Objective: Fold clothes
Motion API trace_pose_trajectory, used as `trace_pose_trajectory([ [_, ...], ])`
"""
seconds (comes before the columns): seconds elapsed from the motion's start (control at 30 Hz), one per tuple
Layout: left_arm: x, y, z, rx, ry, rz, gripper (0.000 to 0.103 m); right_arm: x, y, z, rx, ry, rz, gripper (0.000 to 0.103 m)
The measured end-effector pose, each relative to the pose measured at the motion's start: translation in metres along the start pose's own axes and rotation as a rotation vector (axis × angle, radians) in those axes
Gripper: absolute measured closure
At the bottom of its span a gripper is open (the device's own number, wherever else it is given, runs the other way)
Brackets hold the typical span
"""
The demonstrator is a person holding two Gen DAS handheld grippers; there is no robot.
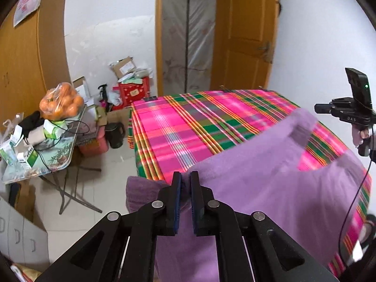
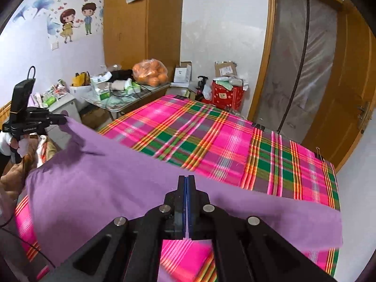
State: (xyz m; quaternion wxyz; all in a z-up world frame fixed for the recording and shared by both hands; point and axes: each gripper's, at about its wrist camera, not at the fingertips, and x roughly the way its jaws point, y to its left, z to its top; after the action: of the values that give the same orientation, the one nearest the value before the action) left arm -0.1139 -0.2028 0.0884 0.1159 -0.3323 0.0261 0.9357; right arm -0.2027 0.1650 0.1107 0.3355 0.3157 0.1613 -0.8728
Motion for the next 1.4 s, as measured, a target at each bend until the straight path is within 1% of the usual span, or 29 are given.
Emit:
trace_pose_trajectory([
  [0.13, -0.021, -0.021, -0.028, 0.044, 0.022, -0.022, 0.096, -0.005, 0.019, -0.025, -0.029, 0.042, -0.011, 0.102],
  [0.17, -0.023, -0.026, -0.034, 0.055, 0.034, -0.022, 0.096, -0.004, 0.021, -0.03, -0.026, 0.054, -0.013, 0.102],
  [0.2, -0.024, -0.03, -0.038, 0.066, 0.045, -0.021, 0.096, 0.0, 0.018, -0.034, -0.002, 0.073, -0.009, 0.098],
  [0.23, -0.024, -0.032, -0.041, 0.072, 0.055, -0.021, 0.096, 0.007, 0.012, -0.036, 0.045, 0.099, -0.004, 0.094],
  [0.3, -0.024, -0.036, -0.046, 0.08, 0.075, -0.024, 0.096, 0.023, -0.002, -0.041, 0.175, 0.155, 0.003, 0.075],
  [0.33, -0.024, -0.037, -0.049, 0.084, 0.084, -0.027, 0.096, 0.029, -0.011, -0.046, 0.263, 0.17, 0.019, 0.073],
  [0.43, -0.022, -0.045, -0.06, 0.101, 0.116, -0.055, 0.096, 0.043, -0.041, -0.061, 0.532, 0.176, 0.094, 0.07],
  [0.5, -0.019, -0.05, -0.069, 0.117, 0.144, -0.065, 0.096, 0.051, -0.061, -0.071, 0.696, 0.179, 0.135, 0.063],
  [0.6, -0.013, -0.051, -0.074, 0.117, 0.169, -0.07, 0.096, 0.061, -0.084, -0.083, 0.863, 0.188, 0.159, 0.062],
  [0.67, -0.011, -0.049, -0.073, 0.104, 0.168, -0.074, 0.096, 0.066, -0.093, -0.085, 0.918, 0.194, 0.167, 0.061],
  [0.77, -0.01, -0.047, -0.069, 0.086, 0.155, -0.073, 0.096, 0.07, -0.094, -0.064, 0.845, 0.185, 0.148, 0.061],
  [0.87, -0.011, -0.044, -0.067, 0.069, 0.143, -0.069, 0.096, 0.08, -0.093, -0.046, 0.777, 0.229, 0.109, 0.061],
  [0.9, -0.011, -0.042, -0.066, 0.063, 0.139, -0.068, 0.096, 0.083, -0.096, -0.044, 0.787, 0.243, 0.101, 0.061],
  [1.0, -0.012, -0.039, -0.063, 0.049, 0.124, -0.07, 0.096, 0.093, -0.111, -0.05, 0.904, 0.272, 0.097, 0.061],
  [1.07, -0.013, -0.039, -0.061, 0.048, 0.115, -0.074, 0.096, 0.099, -0.117, -0.049, 0.932, 0.284, 0.089, 0.061],
  [1.1, -0.012, -0.039, -0.061, 0.049, 0.115, -0.074, 0.096, 0.101, -0.118, -0.044, 0.906, 0.286, 0.069, 0.061],
  [1.17, -0.011, -0.039, -0.06, 0.049, 0.117, -0.074, 0.096, 0.105, -0.116, -0.027, 0.804, 0.292, 0.014, 0.061],
  [1.2, -0.009, -0.038, -0.06, 0.049, 0.122, -0.074, 0.096, 0.109, -0.114, -0.018, 0.739, 0.314, -0.014, 0.06],
  [1.23, -0.007, -0.038, -0.061, 0.049, 0.126, -0.074, 0.096, 0.115, -0.113, -0.011, 0.687, 0.355, -0.034, 0.06],
  [1.27, -0.006, -0.038, -0.061, 0.05, 0.131, -0.073, 0.096, 0.123, -0.113, -0.007, 0.665, 0.401, -0.045, 0.06],
  [1.4, -0.001, -0.039, -0.063, 0.055, 0.144, -0.073, 0.096, 0.154, -0.119, -0.011, 0.68, 0.558, -0.063, 0.06],
])
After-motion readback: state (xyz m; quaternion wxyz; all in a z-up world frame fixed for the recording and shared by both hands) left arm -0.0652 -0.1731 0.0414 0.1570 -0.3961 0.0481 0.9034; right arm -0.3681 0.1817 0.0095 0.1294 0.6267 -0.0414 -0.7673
